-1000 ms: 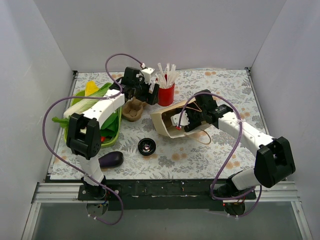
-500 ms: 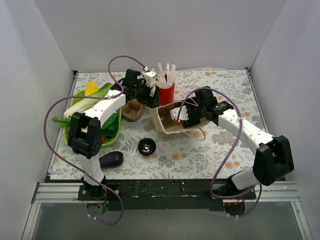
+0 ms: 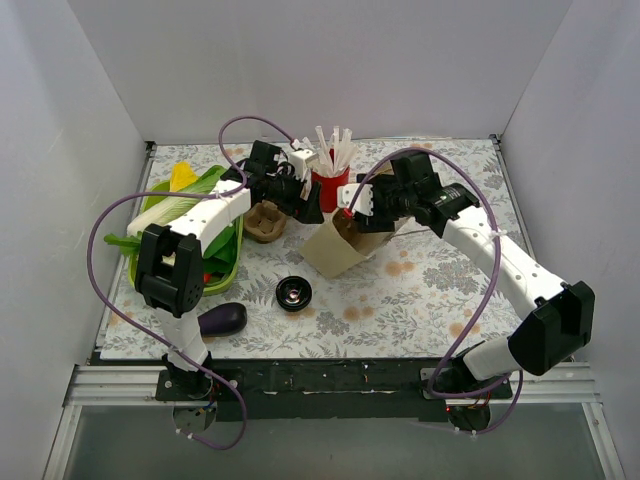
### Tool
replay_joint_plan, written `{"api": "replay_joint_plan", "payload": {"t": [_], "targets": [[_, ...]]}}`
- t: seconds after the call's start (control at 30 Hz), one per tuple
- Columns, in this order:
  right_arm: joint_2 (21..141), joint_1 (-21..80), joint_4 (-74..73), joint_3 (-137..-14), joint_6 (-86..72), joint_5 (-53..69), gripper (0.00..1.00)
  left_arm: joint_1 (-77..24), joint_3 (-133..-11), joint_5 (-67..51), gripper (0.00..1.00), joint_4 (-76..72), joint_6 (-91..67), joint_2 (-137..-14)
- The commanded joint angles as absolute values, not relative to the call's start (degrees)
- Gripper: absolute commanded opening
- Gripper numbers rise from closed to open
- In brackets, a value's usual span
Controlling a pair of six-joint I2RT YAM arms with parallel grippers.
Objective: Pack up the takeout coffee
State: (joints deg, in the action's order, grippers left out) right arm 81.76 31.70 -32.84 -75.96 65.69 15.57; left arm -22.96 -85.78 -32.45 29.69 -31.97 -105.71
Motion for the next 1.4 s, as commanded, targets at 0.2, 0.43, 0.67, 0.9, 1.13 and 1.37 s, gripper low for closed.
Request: {"api": "replay_joint_plan", "payload": {"t": [0.2, 0.43, 0.67, 0.9, 1.13, 1.37], "targets": [[81.6, 34.5, -34.5, -79.3, 65.2, 12.4, 0.01, -22.8, -89.0, -31.5, 0.86, 33.0, -32.7, -104.7], [83.3, 35.0, -36.1, -81.9, 65.7, 17.4, 0.01, -22.2, -88.7, -15.9, 0.87, 31.6, -35.1, -100.4], [86.2, 36.0, -38.8, -86.9, 61.2, 20.9, 0.01, -18.1, -84.8, -37.6, 0.92, 26.2, -35.3, -88.5], [86.1, 36.0, -40.1, -88.8, 59.6, 18.4, 0.01, -18.5, -84.1, -47.7, 0.91, 23.2, -37.4, -88.7], [86.6, 38.2, -46.8, -94.3, 52.3, 22.0, 0.01, -18.5, -81.7, -37.5, 0.92, 22.6, -40.3, -87.7], [83.9, 46.0, -49.5, -93.3, 43.5, 19.7, 0.01, -18.6, -77.3, -31.2, 0.91, 18.1, -42.0, -87.7]]}}
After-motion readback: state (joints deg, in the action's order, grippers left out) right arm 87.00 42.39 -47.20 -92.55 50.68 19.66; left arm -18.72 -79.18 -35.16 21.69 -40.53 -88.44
